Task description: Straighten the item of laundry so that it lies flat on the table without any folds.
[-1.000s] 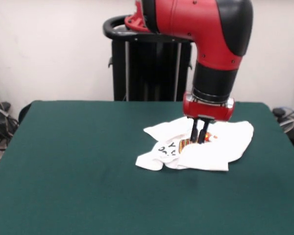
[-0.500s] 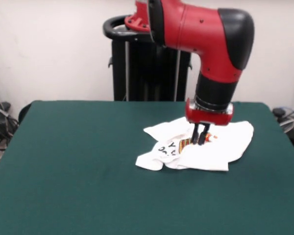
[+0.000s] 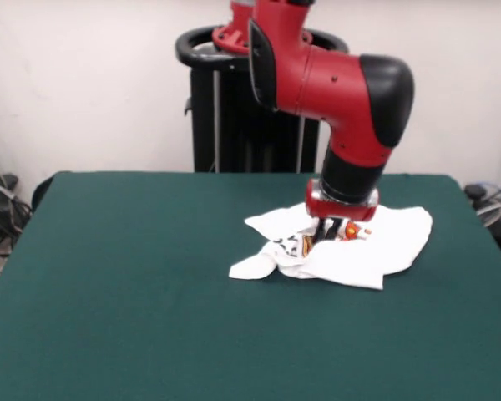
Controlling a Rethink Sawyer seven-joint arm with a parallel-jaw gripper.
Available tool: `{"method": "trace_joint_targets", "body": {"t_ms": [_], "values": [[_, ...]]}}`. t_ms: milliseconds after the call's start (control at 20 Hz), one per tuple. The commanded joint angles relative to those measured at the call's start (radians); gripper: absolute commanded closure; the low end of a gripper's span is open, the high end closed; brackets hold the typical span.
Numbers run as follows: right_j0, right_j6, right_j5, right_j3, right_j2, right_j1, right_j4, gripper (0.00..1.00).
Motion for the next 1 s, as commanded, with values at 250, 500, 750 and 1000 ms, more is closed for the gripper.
{"method": "trace_joint_targets", "body": {"t_ms": [250,500,750,1000], "values": [[-0.083,0.105,-0.113,-0.027,0.141,0.176,-0.078,1.0],[-0.107,0.174,-0.263,-0.052,0.169,0.188,-0.085,1.0],[-0.141,0.209,-0.252,-0.016,0.212,0.094,-0.074,1.0],[-0.132,0.251,-0.238,0.011,0.214,0.011,-0.038,1.0]]}}
